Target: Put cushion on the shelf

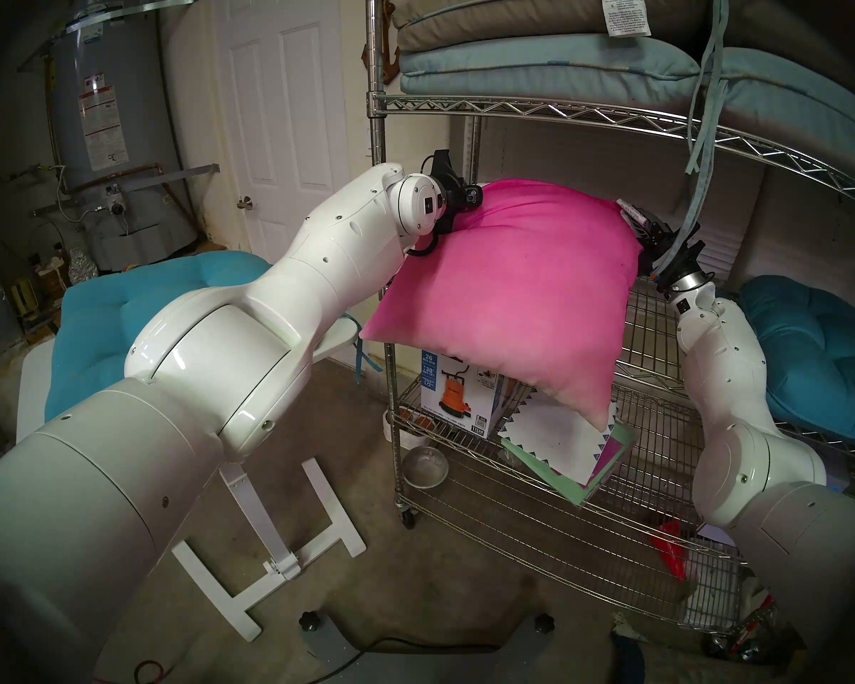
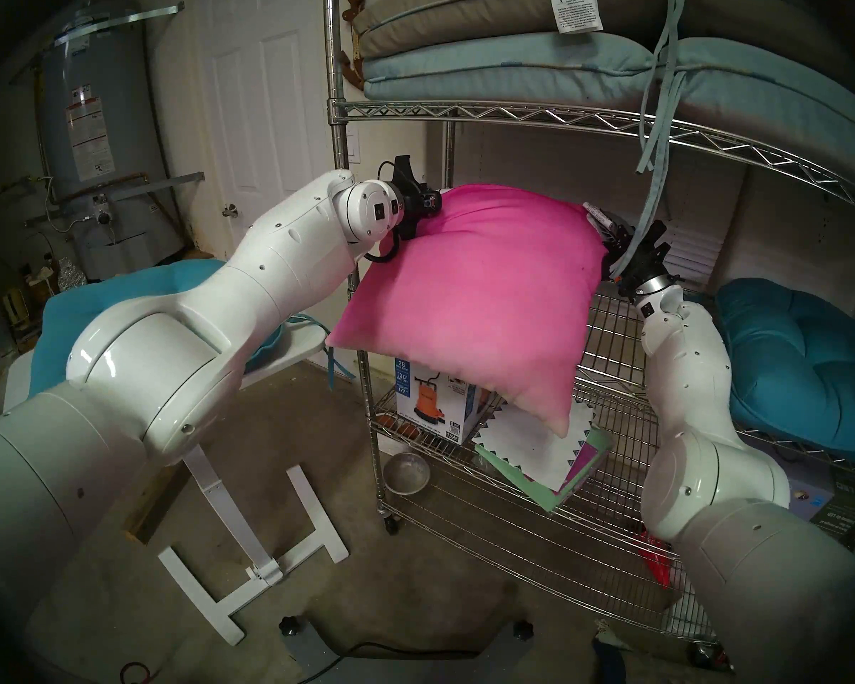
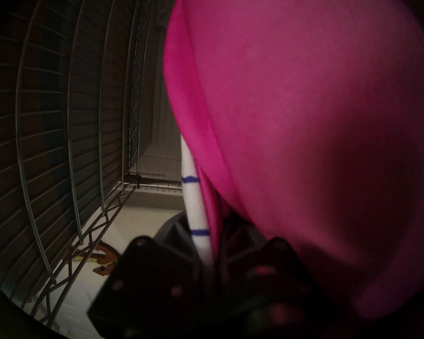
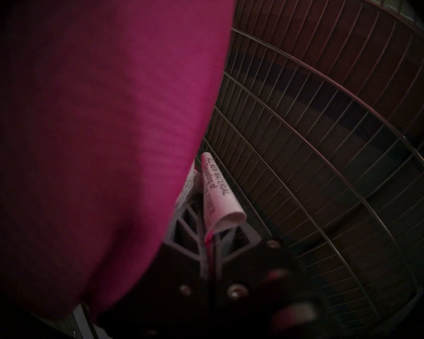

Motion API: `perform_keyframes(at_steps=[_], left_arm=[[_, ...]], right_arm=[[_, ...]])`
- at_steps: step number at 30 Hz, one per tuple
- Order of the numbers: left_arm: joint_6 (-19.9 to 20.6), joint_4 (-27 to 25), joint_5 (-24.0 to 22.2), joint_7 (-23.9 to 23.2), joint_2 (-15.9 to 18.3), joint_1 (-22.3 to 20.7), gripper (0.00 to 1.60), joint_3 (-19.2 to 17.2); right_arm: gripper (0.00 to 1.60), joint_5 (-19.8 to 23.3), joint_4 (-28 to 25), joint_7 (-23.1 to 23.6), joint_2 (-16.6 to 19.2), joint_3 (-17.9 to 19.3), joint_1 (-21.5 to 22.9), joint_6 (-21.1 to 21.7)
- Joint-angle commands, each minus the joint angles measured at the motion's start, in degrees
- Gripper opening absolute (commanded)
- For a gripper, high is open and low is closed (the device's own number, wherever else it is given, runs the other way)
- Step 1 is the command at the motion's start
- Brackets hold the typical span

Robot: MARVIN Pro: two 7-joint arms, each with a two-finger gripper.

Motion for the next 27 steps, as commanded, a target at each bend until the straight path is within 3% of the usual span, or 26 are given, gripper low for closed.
perform_keyframes(at_steps=[1,27], left_arm=[[-0.07,1.91,1.07,0.96,0.05,-2.17,0.00,0.33],[-0.21,7.42,4.75,1.55,-1.13,-5.34,0.00,4.09]], right_arm=[[0.00,-0.31,1.47,0.41,0.96,0.18,3.36,1.52],[0.00,-3.30,7.75,2.40,0.16,-1.04,7.77,2.67]])
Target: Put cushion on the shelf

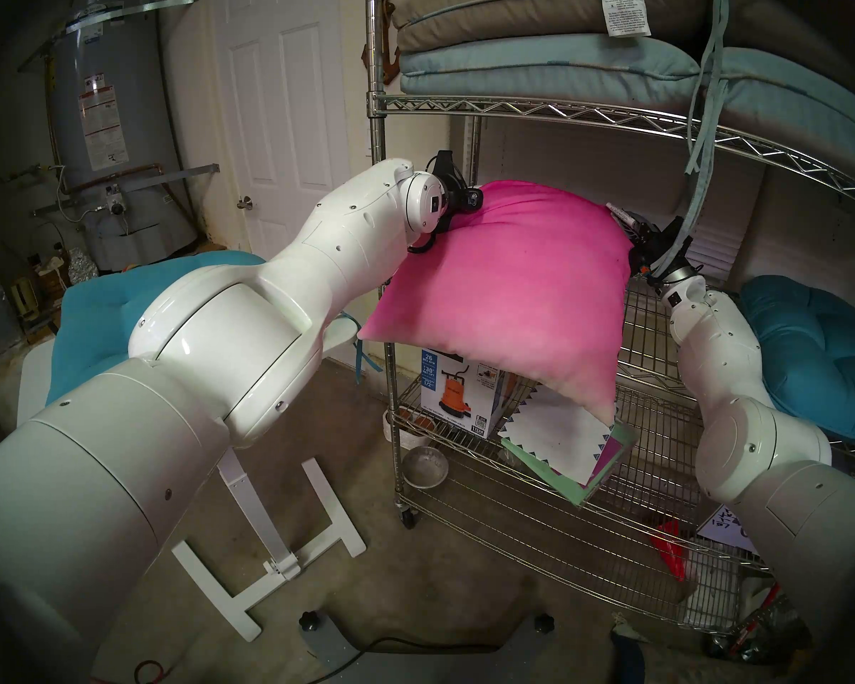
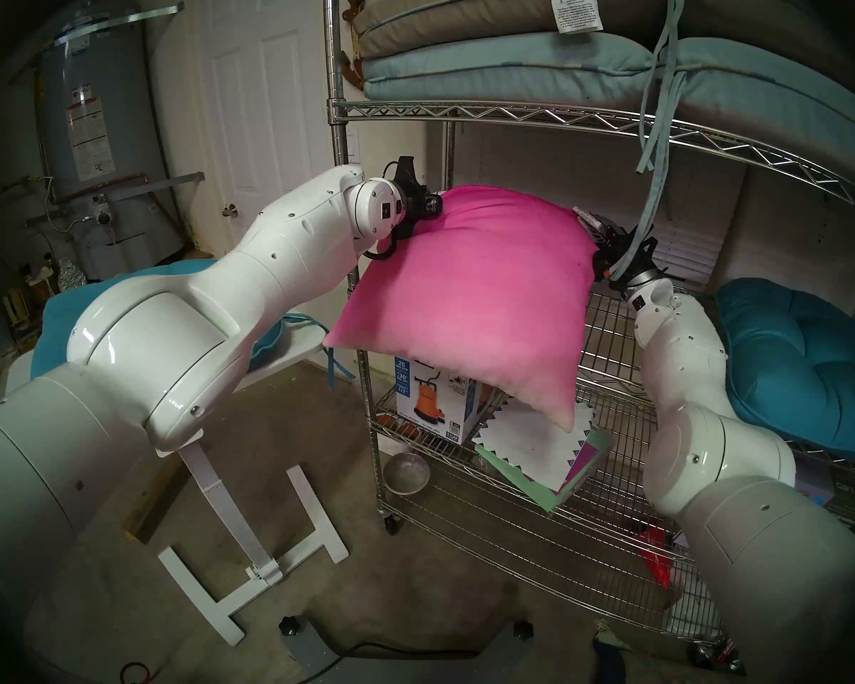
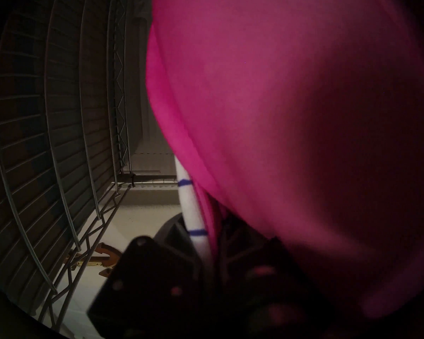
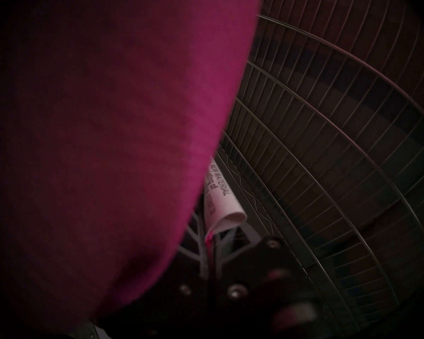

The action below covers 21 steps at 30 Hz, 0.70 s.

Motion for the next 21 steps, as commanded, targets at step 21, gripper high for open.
perform_keyframes(at_steps=[21], left_arm=[[-1.27,4.74,4.62,2.78,1.10,-4.45,0.00,4.84]], right_arm=[[0.00,-4.44,2.71,0.63,-1.39,-2.47,6.87,3.25]])
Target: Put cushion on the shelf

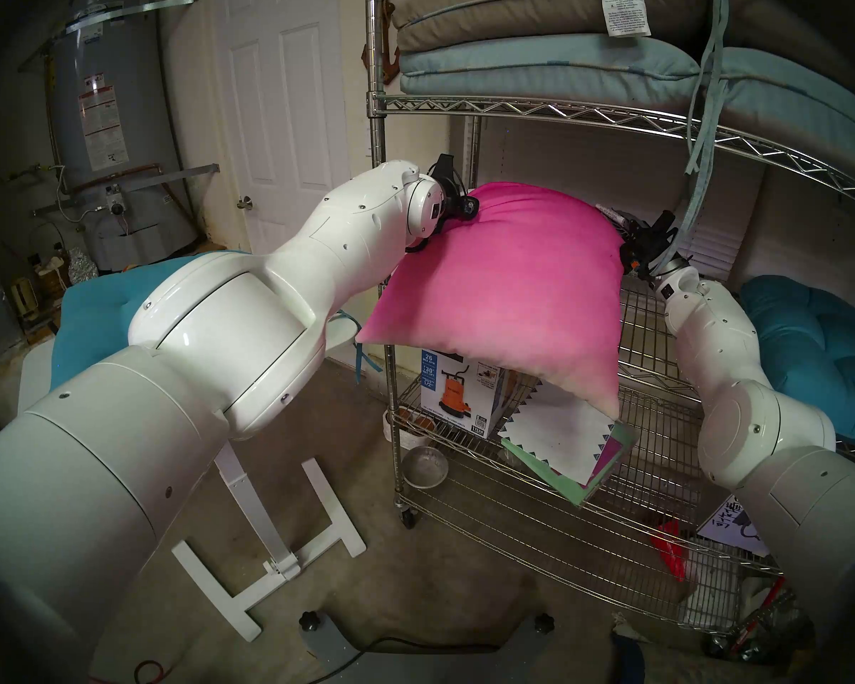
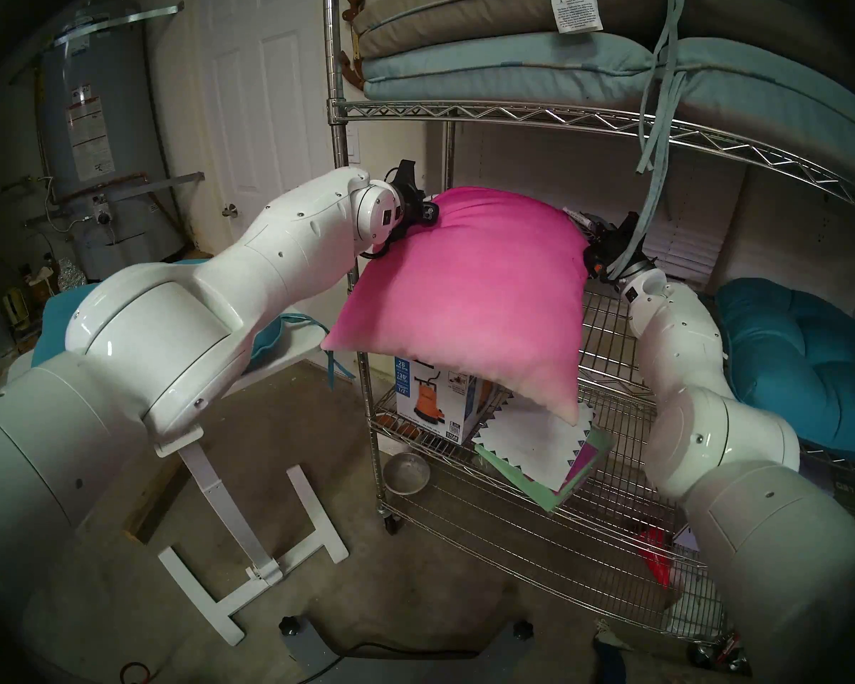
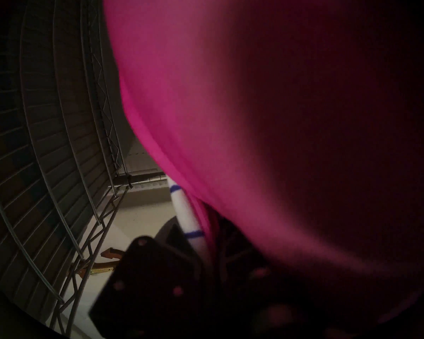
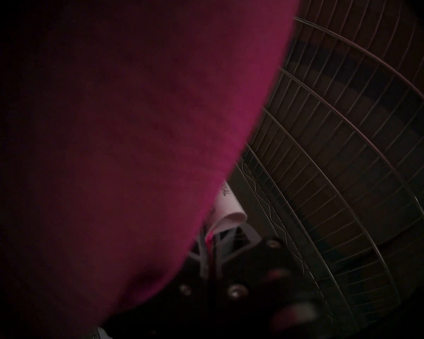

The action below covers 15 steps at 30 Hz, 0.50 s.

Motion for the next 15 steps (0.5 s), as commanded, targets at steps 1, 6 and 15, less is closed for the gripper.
perform_keyframes(at_steps=[1,6,15], left_arm=[[-0.62,1.01,1.32,1.47,1.53,-2.49,0.00,0.54],[-1.20,1.95,2.04,1.69,1.25,-2.75,0.00,1.43],[-1.78,3.06,3.32,2.19,-0.35,-2.81,0.00,3.22]], right_arm=[[0.00,-0.59,-0.49,-0.07,-1.22,-0.77,3.43,1.37],[0.00,-1.55,-0.15,0.14,-1.54,-1.23,4.00,2.15],[0.00,-2.92,0.81,0.21,-0.23,-1.16,3.95,3.02]])
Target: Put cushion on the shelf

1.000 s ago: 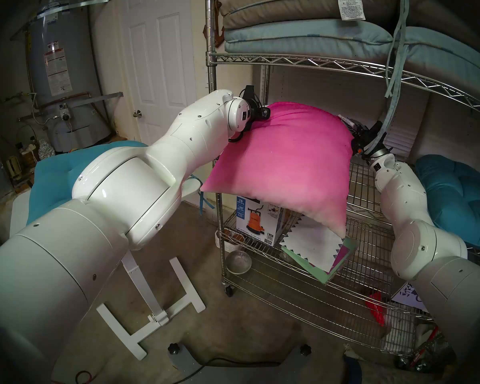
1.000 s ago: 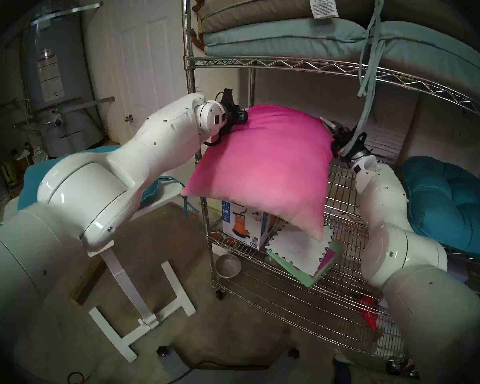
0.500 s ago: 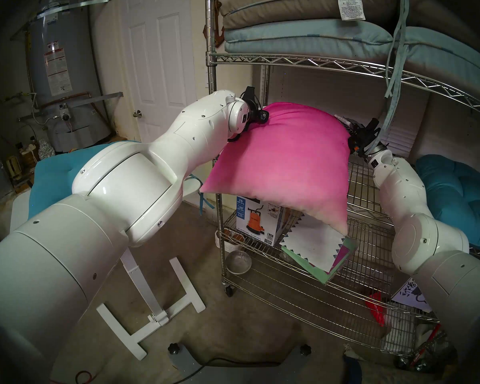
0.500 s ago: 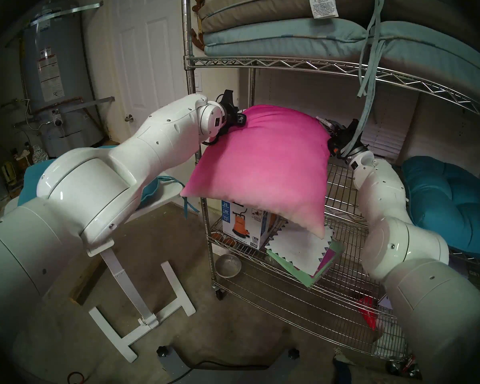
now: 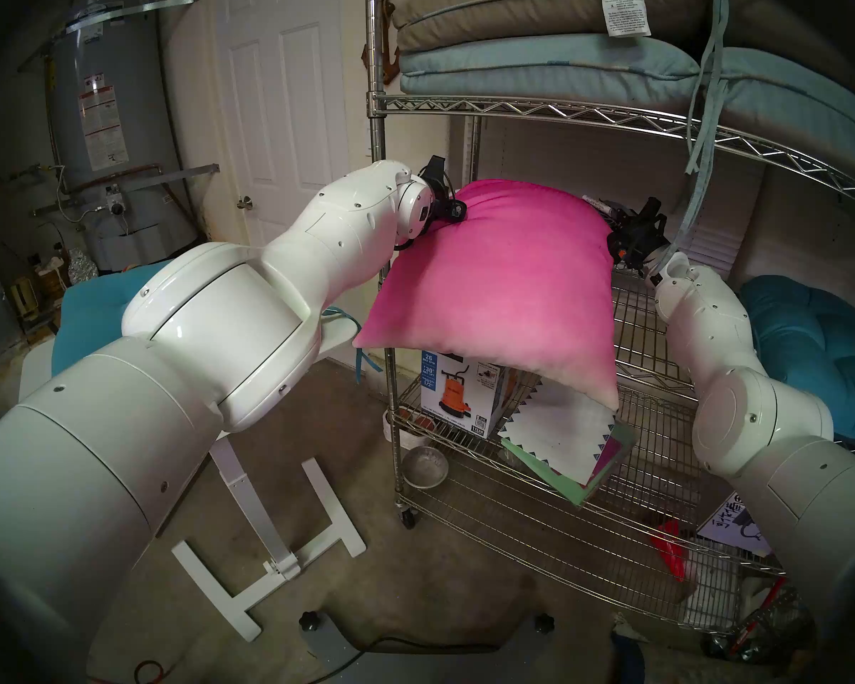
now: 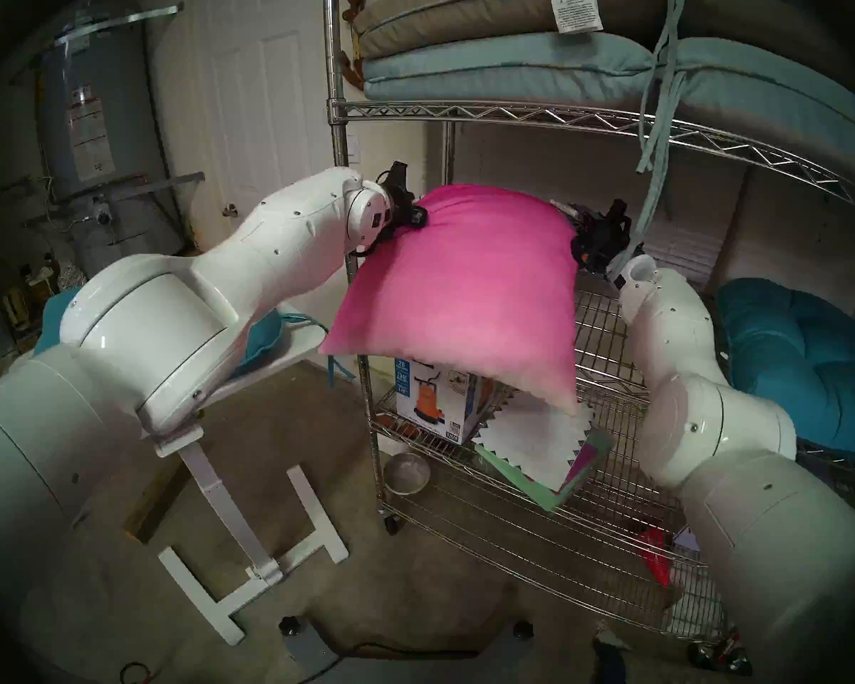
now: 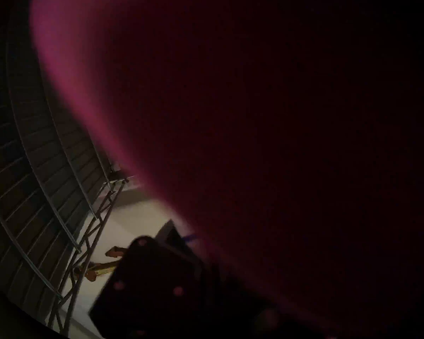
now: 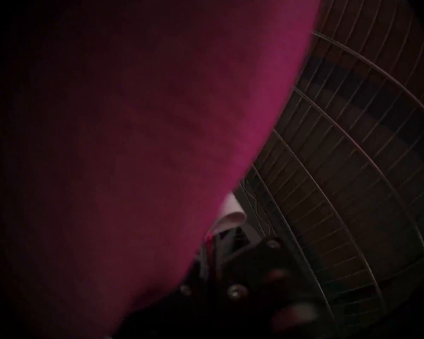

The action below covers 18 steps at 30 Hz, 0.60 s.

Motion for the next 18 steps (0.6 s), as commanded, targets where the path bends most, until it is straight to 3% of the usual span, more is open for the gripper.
perform_keyframes(at_steps=[1,18], left_arm=[[-0.06,0.23,1.23,1.35,-1.07,-1.40,0.00,1.05],[-0.20,2.23,4.02,2.80,-3.61,-2.08,0.00,4.26]], right_arm=[[0.00,-0.28,0.47,-0.29,1.32,0.29,1.74,1.07],[0.00,-2.27,2.39,-0.52,2.24,0.56,1.78,1.57]])
